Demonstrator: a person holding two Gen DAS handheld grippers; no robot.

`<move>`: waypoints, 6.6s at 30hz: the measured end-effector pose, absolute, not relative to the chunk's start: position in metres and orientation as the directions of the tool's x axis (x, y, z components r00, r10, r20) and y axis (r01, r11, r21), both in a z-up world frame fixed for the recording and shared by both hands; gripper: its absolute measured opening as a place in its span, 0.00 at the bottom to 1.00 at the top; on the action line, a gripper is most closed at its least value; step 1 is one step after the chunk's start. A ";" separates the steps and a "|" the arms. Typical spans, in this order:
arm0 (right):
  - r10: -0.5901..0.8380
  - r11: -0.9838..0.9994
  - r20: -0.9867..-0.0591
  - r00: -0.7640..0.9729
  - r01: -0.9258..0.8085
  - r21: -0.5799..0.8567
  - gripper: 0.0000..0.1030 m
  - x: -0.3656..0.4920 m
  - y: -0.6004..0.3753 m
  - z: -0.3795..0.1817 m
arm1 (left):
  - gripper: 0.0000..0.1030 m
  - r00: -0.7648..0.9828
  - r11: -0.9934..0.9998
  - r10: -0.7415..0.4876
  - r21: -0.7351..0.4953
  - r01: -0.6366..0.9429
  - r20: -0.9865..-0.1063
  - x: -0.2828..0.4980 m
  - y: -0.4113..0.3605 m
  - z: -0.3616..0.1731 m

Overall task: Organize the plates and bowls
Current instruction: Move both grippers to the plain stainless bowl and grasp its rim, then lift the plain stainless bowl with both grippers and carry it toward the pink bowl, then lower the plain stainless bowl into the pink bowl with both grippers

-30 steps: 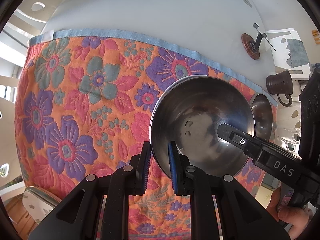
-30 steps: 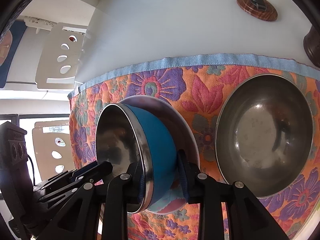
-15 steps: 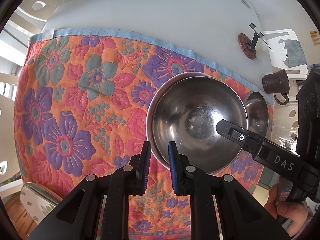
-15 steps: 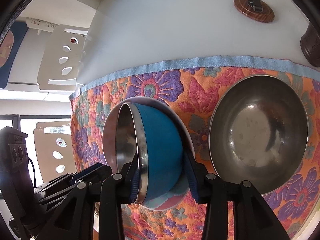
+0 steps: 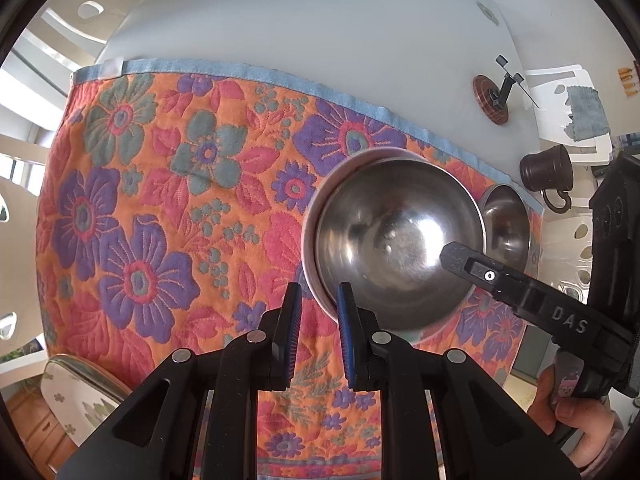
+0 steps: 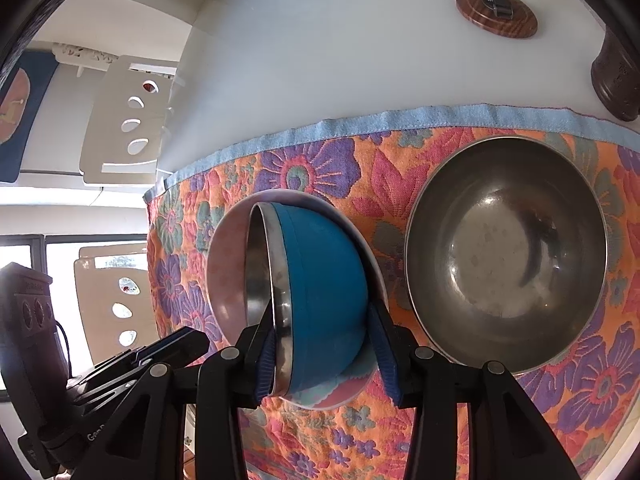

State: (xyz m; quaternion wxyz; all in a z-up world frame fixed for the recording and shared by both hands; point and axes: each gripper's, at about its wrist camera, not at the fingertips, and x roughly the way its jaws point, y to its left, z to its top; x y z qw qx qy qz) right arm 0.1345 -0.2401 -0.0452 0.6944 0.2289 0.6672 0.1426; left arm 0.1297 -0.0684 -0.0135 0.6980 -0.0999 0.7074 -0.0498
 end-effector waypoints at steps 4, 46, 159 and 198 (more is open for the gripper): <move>0.491 0.863 -0.868 0.082 0.089 0.497 0.40 0.133 -0.241 -0.038 | 0.15 -0.006 0.974 -0.211 -0.210 -0.082 -0.977 0.128 -0.068 -0.013; 0.495 0.761 -0.847 0.194 0.373 0.531 0.42 0.092 -0.397 -0.065 | 0.28 -0.052 0.954 -0.088 -0.100 0.282 -0.995 0.202 -0.243 -0.038; 0.409 0.901 -0.906 0.111 0.111 0.420 0.18 0.138 -0.206 -0.019 | 0.18 0.065 0.956 -0.286 -0.280 0.087 -0.956 0.166 -0.071 -0.018; 0.407 0.896 -0.908 0.103 0.151 0.419 0.19 0.137 -0.227 -0.027 | 0.18 0.063 0.950 -0.306 -0.300 0.082 -0.950 0.171 -0.066 -0.023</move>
